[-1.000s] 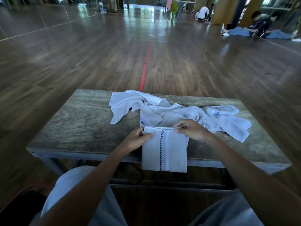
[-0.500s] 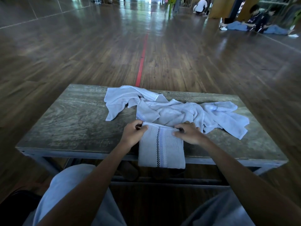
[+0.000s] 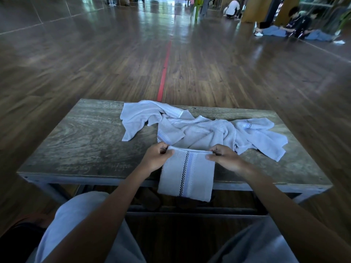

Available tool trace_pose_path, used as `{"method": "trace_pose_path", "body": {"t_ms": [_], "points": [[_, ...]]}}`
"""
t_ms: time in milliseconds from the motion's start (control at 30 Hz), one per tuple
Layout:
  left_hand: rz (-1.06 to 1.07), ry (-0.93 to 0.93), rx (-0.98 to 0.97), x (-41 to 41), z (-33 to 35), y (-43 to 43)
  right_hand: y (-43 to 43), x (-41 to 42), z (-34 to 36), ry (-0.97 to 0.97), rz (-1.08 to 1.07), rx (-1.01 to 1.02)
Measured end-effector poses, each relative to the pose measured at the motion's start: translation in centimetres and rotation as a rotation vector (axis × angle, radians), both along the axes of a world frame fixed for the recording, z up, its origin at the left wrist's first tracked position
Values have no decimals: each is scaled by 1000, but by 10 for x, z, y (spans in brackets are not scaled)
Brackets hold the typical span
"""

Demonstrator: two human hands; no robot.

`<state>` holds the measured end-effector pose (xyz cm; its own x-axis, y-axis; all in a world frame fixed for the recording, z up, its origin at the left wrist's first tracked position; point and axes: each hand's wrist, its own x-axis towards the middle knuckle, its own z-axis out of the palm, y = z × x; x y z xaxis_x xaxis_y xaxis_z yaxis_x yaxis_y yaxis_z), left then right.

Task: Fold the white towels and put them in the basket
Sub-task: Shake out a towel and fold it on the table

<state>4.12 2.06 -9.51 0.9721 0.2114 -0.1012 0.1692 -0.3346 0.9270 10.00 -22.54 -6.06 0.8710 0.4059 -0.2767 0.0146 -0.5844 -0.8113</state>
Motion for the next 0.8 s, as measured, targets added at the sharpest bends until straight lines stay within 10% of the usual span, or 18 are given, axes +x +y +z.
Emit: {"method": "trace_pose_path", "body": {"t_ms": [467,800], "points": [[-53,10,254,15,-12,-5,12,5,-23,-247,74,-513],[-269,5,253,9,-8,9,3,9,0,-67,203,-346]]}}
